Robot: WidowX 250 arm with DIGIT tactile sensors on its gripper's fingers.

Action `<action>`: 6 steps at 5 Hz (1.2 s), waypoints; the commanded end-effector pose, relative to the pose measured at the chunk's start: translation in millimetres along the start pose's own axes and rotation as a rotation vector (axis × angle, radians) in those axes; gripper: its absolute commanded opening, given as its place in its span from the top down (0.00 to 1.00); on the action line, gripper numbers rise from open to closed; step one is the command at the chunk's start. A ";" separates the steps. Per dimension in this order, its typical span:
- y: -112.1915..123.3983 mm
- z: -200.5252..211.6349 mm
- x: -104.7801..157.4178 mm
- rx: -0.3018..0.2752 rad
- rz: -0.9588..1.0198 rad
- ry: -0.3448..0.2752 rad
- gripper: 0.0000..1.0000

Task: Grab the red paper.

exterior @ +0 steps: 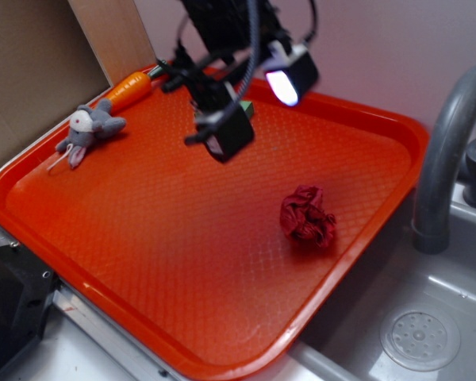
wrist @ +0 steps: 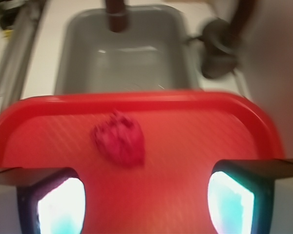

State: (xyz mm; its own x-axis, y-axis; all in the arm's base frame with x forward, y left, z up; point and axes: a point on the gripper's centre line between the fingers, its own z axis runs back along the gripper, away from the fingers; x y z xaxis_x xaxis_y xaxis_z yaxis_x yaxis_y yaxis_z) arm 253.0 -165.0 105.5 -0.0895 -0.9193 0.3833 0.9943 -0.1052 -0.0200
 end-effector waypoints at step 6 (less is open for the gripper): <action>-38.2 -70.3 17.9 -0.378 -0.546 0.044 0.00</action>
State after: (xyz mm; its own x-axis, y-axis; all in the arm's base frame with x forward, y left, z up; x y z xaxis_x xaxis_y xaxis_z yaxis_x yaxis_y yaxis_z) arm 233.7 -204.2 30.5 -0.5310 -0.7524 0.3898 0.7494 -0.6317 -0.1983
